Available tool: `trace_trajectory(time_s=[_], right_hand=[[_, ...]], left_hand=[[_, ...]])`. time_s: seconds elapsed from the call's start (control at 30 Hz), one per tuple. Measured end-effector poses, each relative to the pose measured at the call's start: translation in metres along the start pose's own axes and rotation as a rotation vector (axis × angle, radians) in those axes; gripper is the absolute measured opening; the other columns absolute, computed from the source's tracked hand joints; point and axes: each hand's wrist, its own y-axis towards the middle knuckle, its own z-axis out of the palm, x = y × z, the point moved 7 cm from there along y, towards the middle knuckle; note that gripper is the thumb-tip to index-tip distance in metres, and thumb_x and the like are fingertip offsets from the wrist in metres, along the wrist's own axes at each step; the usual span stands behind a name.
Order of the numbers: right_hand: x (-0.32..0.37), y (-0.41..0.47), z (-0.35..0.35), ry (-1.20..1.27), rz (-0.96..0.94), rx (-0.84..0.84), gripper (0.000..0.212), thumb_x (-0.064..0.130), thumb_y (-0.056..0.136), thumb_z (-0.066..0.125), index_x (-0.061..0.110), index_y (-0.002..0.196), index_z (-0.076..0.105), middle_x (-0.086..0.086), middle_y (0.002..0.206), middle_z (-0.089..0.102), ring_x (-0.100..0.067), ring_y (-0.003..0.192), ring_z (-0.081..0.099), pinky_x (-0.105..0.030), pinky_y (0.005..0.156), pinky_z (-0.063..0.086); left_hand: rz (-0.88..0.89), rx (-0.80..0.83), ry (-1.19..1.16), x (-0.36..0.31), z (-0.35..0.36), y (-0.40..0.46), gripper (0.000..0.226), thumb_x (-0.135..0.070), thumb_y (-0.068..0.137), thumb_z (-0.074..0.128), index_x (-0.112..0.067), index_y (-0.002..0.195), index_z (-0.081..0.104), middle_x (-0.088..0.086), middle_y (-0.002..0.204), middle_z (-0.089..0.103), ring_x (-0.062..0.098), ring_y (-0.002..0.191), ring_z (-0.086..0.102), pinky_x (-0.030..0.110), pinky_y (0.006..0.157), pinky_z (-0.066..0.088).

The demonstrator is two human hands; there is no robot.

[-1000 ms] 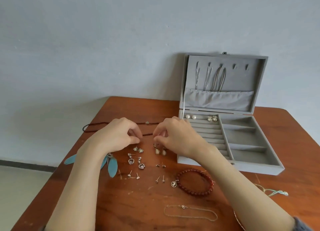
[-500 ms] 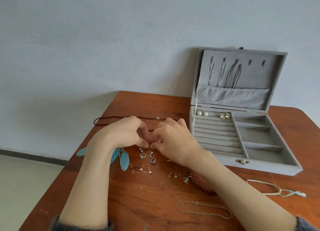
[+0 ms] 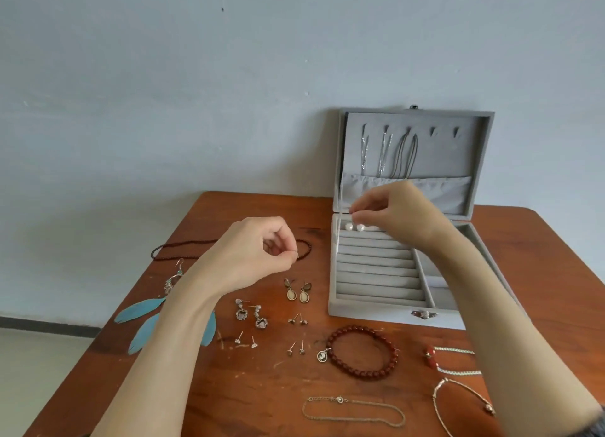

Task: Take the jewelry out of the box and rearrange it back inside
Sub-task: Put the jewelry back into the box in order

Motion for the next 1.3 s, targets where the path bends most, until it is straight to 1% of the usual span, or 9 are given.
trace_trajectory(time_s=[0.2,0.3,0.4,0.53,0.63,0.83,0.97,1.17,1.3], right_hand=[[-0.024,0.005,-0.002,-0.120,0.070,-0.009,0.014,0.010,0.083,0.062,0.012,0.090,0.074,0.009,0.074,0.064,0.000,0.069,0.052,-0.003,0.056,0.036],[-0.030,0.006,0.004,-0.115,0.095,0.016,0.015,0.012,0.083,0.063,0.014,0.091,0.075,-0.003,0.094,0.072,-0.013,0.090,0.060,-0.016,0.072,0.045],[-0.038,0.007,0.011,-0.139,0.140,0.042,0.014,0.017,0.082,0.064,0.018,0.091,0.074,-0.005,0.098,0.072,-0.022,0.102,0.061,-0.037,0.094,0.046],[-0.042,0.009,0.015,-0.197,0.154,0.060,0.014,0.023,0.084,0.062,0.023,0.092,0.073,-0.003,0.100,0.069,-0.023,0.106,0.056,-0.040,0.100,0.037],[-0.043,0.007,0.017,-0.228,0.141,0.068,0.015,0.024,0.086,0.059,0.025,0.092,0.073,0.000,0.102,0.068,-0.021,0.109,0.052,-0.038,0.098,0.027],[-0.042,0.008,0.020,-0.240,0.133,0.071,0.016,0.022,0.086,0.058,0.026,0.092,0.072,0.000,0.104,0.067,-0.021,0.111,0.051,-0.038,0.094,0.025],[-0.042,0.008,0.019,-0.261,0.134,0.061,0.017,0.022,0.087,0.057,0.028,0.092,0.072,0.005,0.091,0.063,-0.019,0.108,0.051,-0.036,0.088,0.025],[-0.042,0.008,0.018,-0.297,0.138,0.014,0.014,0.022,0.086,0.058,0.027,0.091,0.070,0.006,0.088,0.054,-0.020,0.108,0.049,-0.034,0.083,0.023],[-0.044,0.008,0.015,-0.286,0.153,-0.034,0.010,0.024,0.085,0.060,0.027,0.090,0.067,0.002,0.098,0.064,-0.020,0.110,0.049,-0.033,0.084,0.023]], left_hand=[[0.079,-0.071,0.067,-0.046,0.018,0.030,0.006,-0.021,0.085,0.063,-0.026,0.085,0.067,-0.018,0.078,0.059,-0.002,0.071,0.055,0.004,0.060,0.038],[0.075,-0.081,0.103,-0.059,0.031,0.051,0.006,-0.018,0.086,0.064,-0.022,0.084,0.069,-0.012,0.079,0.053,0.004,0.074,0.052,0.010,0.061,0.038],[0.042,-0.089,0.249,-0.059,0.045,0.066,0.008,-0.020,0.086,0.065,-0.023,0.088,0.072,-0.002,0.093,0.044,0.017,0.098,0.044,0.025,0.079,0.037],[-0.049,-0.064,0.352,-0.052,0.052,0.073,0.009,-0.023,0.086,0.064,-0.025,0.092,0.071,0.002,0.099,0.038,0.027,0.112,0.033,0.031,0.083,0.031],[-0.107,-0.004,0.361,-0.046,0.057,0.074,0.006,-0.027,0.086,0.064,-0.027,0.090,0.069,0.001,0.101,0.035,0.027,0.113,0.030,0.031,0.083,0.028],[-0.113,0.033,0.387,-0.043,0.064,0.076,0.009,-0.028,0.089,0.059,-0.025,0.093,0.066,0.004,0.120,0.040,0.026,0.118,0.029,0.033,0.089,0.028],[-0.122,0.044,0.350,-0.039,0.067,0.078,0.012,-0.026,0.091,0.056,-0.023,0.096,0.066,0.004,0.121,0.038,0.026,0.118,0.028,0.034,0.092,0.028],[-0.109,0.003,0.328,-0.036,0.068,0.080,0.012,-0.026,0.091,0.055,-0.024,0.100,0.063,0.005,0.121,0.039,0.026,0.118,0.029,0.031,0.088,0.029],[-0.071,-0.072,0.370,-0.038,0.064,0.079,0.012,-0.028,0.090,0.057,-0.023,0.100,0.061,0.005,0.122,0.043,0.026,0.118,0.031,0.029,0.084,0.028]])
